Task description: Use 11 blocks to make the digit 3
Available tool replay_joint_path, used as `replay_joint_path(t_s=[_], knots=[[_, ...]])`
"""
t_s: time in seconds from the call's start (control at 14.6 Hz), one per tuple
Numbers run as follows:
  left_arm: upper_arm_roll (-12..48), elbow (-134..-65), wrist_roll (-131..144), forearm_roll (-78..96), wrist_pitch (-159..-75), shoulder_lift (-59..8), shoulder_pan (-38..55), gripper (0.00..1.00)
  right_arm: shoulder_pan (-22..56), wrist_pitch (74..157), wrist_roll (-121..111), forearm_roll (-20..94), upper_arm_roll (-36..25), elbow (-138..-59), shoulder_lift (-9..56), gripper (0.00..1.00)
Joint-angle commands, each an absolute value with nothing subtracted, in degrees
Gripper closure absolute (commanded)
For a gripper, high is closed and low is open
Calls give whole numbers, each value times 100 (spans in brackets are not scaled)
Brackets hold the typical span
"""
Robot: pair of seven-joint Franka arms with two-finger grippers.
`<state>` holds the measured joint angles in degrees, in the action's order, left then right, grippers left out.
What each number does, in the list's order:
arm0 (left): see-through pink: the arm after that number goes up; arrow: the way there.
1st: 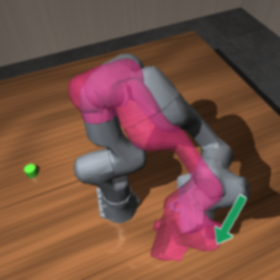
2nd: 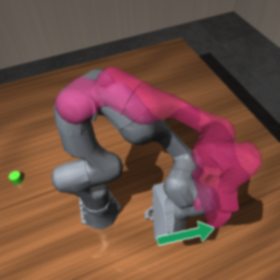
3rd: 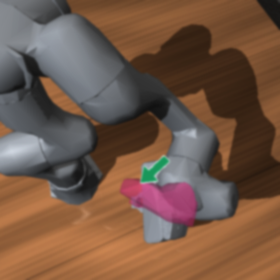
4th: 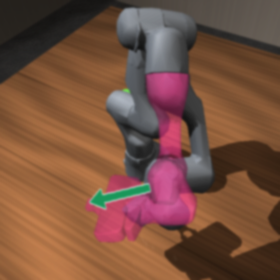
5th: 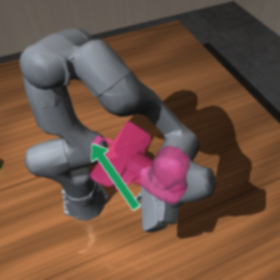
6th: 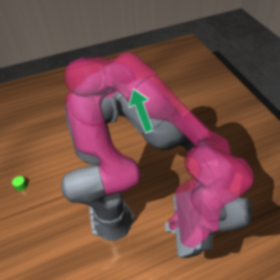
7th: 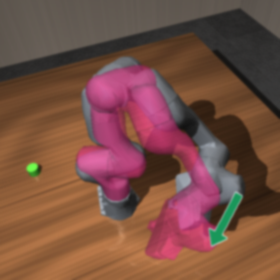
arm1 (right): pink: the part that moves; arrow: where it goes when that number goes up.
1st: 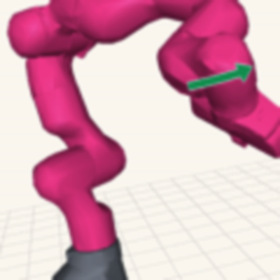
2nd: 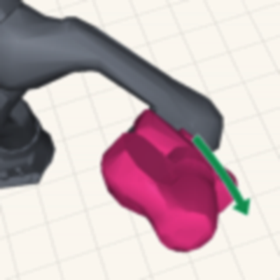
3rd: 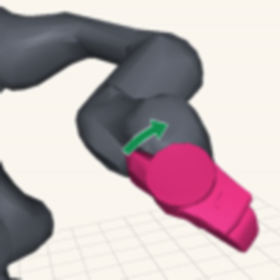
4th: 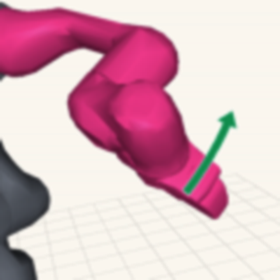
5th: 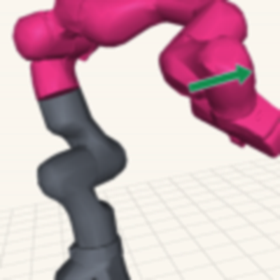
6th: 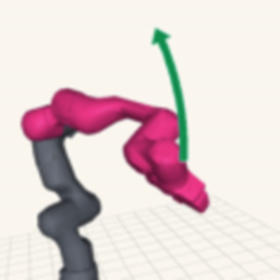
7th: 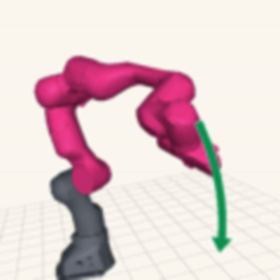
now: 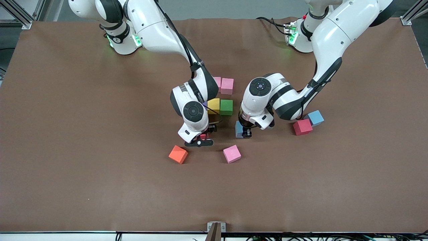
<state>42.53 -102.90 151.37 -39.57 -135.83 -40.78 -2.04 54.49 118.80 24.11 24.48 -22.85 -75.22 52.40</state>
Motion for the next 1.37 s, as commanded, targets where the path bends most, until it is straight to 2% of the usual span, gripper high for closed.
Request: replay_joint_path(t_s=[0.0,1.03,1.3], knots=[[4236,-10178,15161,-3858,-13465,-4104,-141,71,5370,11848,2514,2338,-2224,-7383,5256,0],[4078,-9914,15161,-3779,-13465,-4254,237,70,5441,11435,2339,2154,-2276,-7286,4966,0],[4069,-9897,15161,-3788,-13465,-4298,255,70,5353,11076,2047,2127,-2512,-7365,4414,0]])
